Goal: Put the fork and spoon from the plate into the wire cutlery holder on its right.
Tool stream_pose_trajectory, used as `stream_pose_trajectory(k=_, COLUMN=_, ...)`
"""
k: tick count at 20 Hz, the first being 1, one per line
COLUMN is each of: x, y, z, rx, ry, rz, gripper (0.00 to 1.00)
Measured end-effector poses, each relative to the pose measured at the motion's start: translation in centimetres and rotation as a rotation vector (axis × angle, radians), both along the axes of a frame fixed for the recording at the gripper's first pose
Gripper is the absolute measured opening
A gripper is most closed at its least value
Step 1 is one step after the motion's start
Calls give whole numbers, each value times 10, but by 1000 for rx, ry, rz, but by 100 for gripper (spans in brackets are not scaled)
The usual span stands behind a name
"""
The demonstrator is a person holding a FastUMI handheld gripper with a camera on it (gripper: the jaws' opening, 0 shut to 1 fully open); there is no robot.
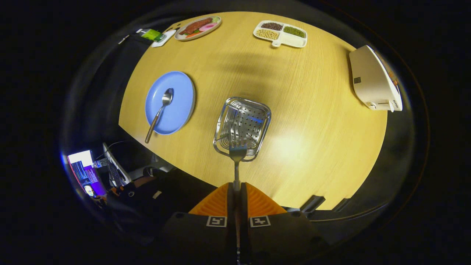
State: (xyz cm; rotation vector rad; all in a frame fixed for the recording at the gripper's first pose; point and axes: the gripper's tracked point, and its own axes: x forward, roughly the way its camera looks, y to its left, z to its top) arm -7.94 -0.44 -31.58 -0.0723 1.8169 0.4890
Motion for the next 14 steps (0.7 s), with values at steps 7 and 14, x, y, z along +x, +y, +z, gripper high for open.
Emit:
stream_pose_trajectory(k=7, x=10, y=4, z=-20, rx=-108, ry=171, rz=74, gripper=8)
stream_pose_trajectory(k=14, x=23, y=13, z=-34, rx=-118, ry=209, rz=38, gripper=13)
